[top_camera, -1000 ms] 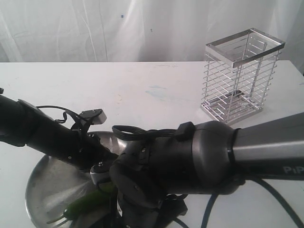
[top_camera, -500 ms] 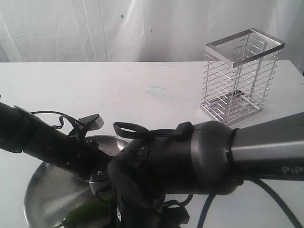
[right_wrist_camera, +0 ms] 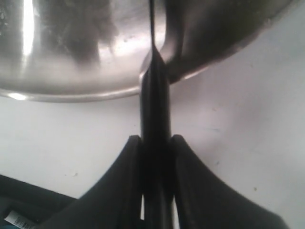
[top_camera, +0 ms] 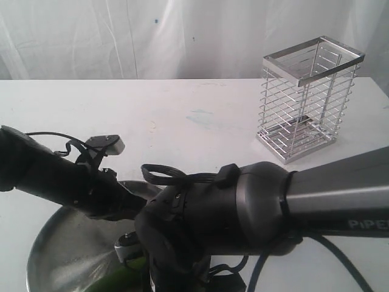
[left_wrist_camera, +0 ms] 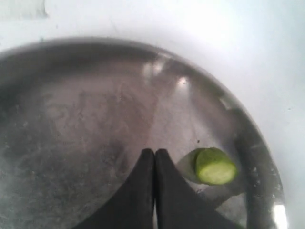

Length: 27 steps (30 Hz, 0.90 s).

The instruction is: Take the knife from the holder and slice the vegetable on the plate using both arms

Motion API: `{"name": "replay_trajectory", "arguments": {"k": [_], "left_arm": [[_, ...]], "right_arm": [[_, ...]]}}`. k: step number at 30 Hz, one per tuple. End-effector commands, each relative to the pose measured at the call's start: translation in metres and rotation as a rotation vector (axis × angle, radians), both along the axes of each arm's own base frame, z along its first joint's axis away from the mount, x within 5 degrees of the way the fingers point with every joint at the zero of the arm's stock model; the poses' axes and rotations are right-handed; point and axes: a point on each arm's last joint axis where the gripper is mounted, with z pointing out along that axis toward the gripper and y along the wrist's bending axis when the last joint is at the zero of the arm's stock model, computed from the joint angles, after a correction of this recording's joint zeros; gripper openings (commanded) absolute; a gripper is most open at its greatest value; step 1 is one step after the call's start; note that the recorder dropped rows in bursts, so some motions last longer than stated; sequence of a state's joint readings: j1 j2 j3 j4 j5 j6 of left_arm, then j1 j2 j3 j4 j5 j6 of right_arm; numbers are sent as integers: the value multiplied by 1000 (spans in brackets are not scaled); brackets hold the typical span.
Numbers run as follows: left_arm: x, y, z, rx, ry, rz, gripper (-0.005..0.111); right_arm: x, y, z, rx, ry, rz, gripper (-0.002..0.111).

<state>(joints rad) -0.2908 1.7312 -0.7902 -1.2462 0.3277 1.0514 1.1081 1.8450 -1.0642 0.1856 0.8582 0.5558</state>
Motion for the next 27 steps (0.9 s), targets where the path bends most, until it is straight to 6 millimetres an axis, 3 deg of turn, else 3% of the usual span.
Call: {"name": "replay_trajectory", "arguments": {"k": [1, 7, 12, 17, 21, 25, 27], "left_arm": [[-8, 3, 32, 1, -120, -37, 0], [-26, 8, 60, 89, -247, -250, 0], [-53, 7, 60, 93, -142, -538, 0], [-63, 15, 54, 192, -111, -711, 2], [-70, 18, 50, 199, -58, -760, 21], [-80, 13, 38, 101, -96, -728, 54], [-83, 12, 30, 78, -145, -692, 65]], "right_arm": [[-2, -3, -2, -25, 15, 31, 0], [-2, -4, -2, -20, 13, 64, 0], [-1, -4, -1, -15, 7, 95, 0], [-1, -5, 10, 15, -11, 111, 0], [1, -7, 24, 56, -70, 130, 0], [6, -10, 29, 66, -99, 131, 0], [8, -9, 29, 79, -109, 122, 0]]}}
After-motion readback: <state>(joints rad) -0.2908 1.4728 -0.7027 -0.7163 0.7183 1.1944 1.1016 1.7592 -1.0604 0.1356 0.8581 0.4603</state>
